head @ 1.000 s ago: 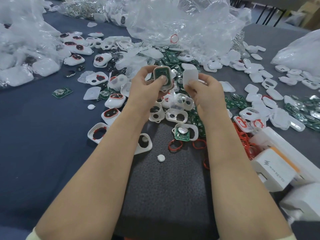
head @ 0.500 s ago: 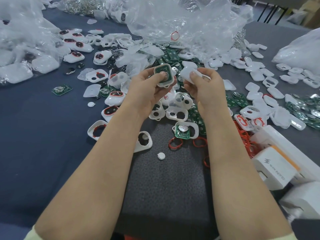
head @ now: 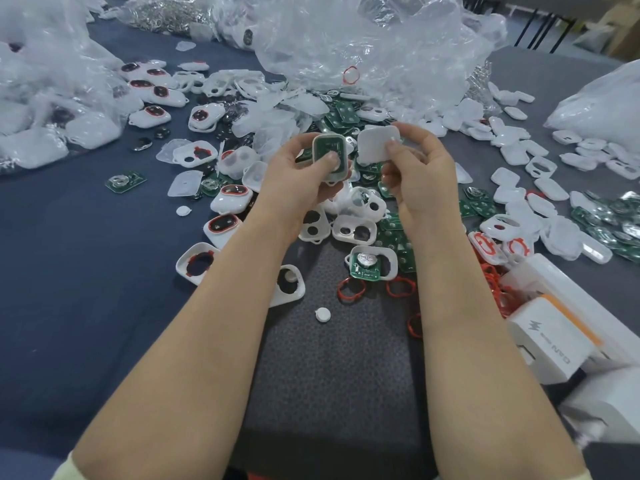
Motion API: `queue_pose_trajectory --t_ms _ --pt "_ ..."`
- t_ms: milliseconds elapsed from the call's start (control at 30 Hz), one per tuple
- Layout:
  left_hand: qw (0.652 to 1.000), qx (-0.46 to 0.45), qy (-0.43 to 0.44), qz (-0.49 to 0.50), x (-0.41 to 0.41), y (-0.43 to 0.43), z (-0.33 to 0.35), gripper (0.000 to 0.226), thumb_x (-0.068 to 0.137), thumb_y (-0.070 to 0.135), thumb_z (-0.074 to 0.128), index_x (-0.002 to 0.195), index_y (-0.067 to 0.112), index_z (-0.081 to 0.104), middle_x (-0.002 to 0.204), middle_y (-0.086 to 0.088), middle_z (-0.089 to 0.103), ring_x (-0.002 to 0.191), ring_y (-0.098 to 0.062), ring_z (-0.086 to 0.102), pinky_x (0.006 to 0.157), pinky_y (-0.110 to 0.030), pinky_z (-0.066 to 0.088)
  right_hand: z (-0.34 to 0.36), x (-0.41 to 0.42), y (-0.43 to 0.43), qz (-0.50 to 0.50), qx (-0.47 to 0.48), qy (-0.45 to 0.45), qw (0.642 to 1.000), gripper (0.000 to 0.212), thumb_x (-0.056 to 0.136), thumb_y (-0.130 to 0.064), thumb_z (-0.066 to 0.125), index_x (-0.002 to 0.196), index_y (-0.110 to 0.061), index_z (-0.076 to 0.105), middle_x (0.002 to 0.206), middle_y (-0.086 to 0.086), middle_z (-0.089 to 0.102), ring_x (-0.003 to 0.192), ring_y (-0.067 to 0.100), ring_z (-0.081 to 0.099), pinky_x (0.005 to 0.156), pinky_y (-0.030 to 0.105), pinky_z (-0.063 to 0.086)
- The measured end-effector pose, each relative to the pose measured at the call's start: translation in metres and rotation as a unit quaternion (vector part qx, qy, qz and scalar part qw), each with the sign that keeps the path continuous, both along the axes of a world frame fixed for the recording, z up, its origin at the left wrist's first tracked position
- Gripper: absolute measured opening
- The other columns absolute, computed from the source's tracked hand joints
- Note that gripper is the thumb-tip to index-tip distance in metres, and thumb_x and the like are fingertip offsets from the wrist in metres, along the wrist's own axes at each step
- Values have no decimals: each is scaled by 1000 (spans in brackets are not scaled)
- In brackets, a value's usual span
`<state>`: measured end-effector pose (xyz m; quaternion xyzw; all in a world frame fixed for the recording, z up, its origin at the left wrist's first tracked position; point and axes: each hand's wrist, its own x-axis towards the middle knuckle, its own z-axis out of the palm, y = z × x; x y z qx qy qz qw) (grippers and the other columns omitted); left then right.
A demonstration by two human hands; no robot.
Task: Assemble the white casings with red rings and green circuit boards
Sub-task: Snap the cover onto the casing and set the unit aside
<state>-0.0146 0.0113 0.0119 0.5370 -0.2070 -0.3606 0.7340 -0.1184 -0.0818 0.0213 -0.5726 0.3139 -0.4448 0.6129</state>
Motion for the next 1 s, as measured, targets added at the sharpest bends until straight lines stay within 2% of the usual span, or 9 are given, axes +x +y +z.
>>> queue_pose_trajectory --t_ms 167,333,467,600,733,833,900,1000 --pt "998 9 -68 12 -1 -2 -2 24 93 1 56 93 24 56 83 -5 70 72 -16 71 84 -38 58 0 0 0 0 -8 3 1000 20 92 -4 57 91 -23 61 69 -3 60 50 3 51 48 16 43" --pt "998 6 -65 10 0 -2 -4 22 93 1 56 94 23 56 83 -5 70 74 -17 71 85 -38 58 1 -1 1 12 -11 2 1000 19 92 -4 57 94 -23 61 66 -6 60 52 3 52 51 16 44" --pt "997 12 -74 3 0 -1 -4 21 94 1 56 95 22 57 86 -8 70 78 -19 71 84 -38 58 0 0 2 29 -23 8 999 11 91 -6 60 93 -16 58 66 -8 61 55 2 54 55 17 45" --pt "995 20 -94 10 1 0 -4 21 93 3 57 95 23 57 81 -5 71 74 -17 72 81 -37 59 0 0 3 47 -42 13 998 12 92 -7 60 90 -19 59 61 -14 62 55 1 51 53 18 42" --pt "997 25 -75 21 2 -1 -5 18 93 5 58 92 23 58 87 -7 68 77 -17 71 80 -35 59 2 0 6 66 -64 34 995 14 93 -8 58 89 -21 61 63 -17 64 58 -2 54 55 15 41" --pt "997 31 -64 7 0 -3 -5 10 99 13 51 102 19 59 95 -7 67 83 -16 68 82 -34 58 3 1 10 70 -95 57 991 14 93 -7 57 89 -19 62 73 -12 64 63 -5 56 57 11 42" --pt "999 27 -42 -5 -2 -5 -3 16 103 17 42 103 17 59 95 -6 65 84 -16 65 78 -31 59 3 2 13 71 -120 77 987 10 93 -6 57 93 -15 63 79 -6 64 67 -3 58 60 11 44" --pt "999 27 -30 -26 -5 -6 -1 25 104 15 36 95 20 58 97 -8 64 83 -17 64 67 -25 59 3 6 15 61 -158 117 979 9 92 -6 58 97 -11 64 87 3 64 77 10 59 67 24 52"
